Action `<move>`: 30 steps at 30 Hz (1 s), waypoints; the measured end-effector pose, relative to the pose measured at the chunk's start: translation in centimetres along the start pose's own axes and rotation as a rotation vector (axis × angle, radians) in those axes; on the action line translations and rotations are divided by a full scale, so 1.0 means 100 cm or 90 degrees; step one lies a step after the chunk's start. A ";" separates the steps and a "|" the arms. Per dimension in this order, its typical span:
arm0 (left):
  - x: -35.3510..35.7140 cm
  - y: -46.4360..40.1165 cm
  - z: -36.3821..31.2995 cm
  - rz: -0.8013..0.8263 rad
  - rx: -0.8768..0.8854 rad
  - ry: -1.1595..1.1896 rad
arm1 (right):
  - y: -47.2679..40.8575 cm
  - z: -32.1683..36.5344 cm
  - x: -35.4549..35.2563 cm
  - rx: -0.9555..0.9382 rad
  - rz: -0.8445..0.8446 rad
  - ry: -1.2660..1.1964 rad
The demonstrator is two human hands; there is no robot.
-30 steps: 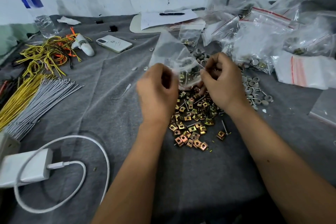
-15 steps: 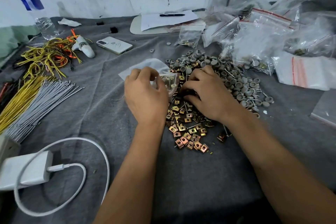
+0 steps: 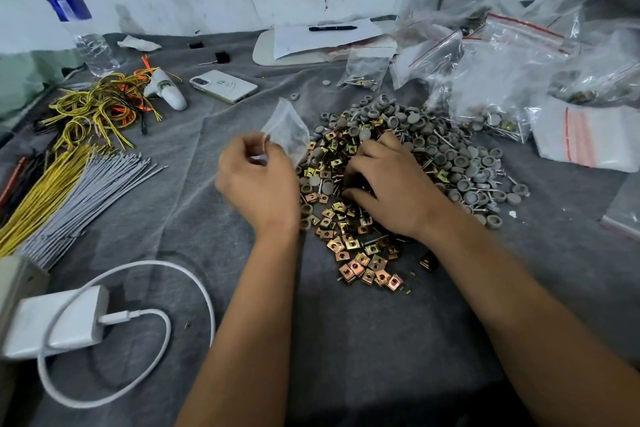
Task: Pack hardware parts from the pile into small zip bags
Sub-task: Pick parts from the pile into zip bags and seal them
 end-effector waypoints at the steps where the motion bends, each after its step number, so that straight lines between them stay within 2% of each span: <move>1: 0.000 -0.002 0.000 -0.012 -0.022 0.016 | 0.000 0.002 -0.001 -0.006 -0.018 -0.006; 3: 0.001 -0.003 0.000 -0.018 -0.053 0.034 | -0.003 0.008 -0.003 -0.036 -0.041 -0.013; 6: 0.002 -0.003 0.000 0.000 -0.058 0.038 | -0.011 0.018 -0.001 -0.087 -0.002 -0.015; 11: 0.005 -0.010 0.005 0.091 -0.031 -0.020 | -0.020 0.017 -0.003 -0.032 0.071 -0.009; 14: 0.005 -0.018 0.010 0.152 0.037 -0.128 | -0.028 0.017 -0.007 -0.034 0.118 -0.018; 19: -0.011 -0.030 0.018 0.158 0.238 -0.247 | -0.029 0.014 -0.008 -0.017 0.164 -0.036; 21: -0.015 -0.033 0.019 0.149 0.267 -0.245 | -0.024 0.013 -0.005 -0.016 0.145 -0.027; 25: -0.012 -0.026 0.018 0.103 0.252 -0.168 | -0.019 0.017 -0.006 -0.052 0.054 -0.081; 30: -0.003 -0.021 0.016 0.117 0.260 -0.135 | -0.025 0.033 -0.001 -0.083 0.107 -0.121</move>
Point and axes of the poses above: each hand's wrist, its own y-axis away from the middle knuckle, its own x-axis out of the palm, z = x × y, the point moved 1 cm from there along -y, towards the middle knuckle, and after that the axes turned 15 degrees about -x, right-handed, at the moved point
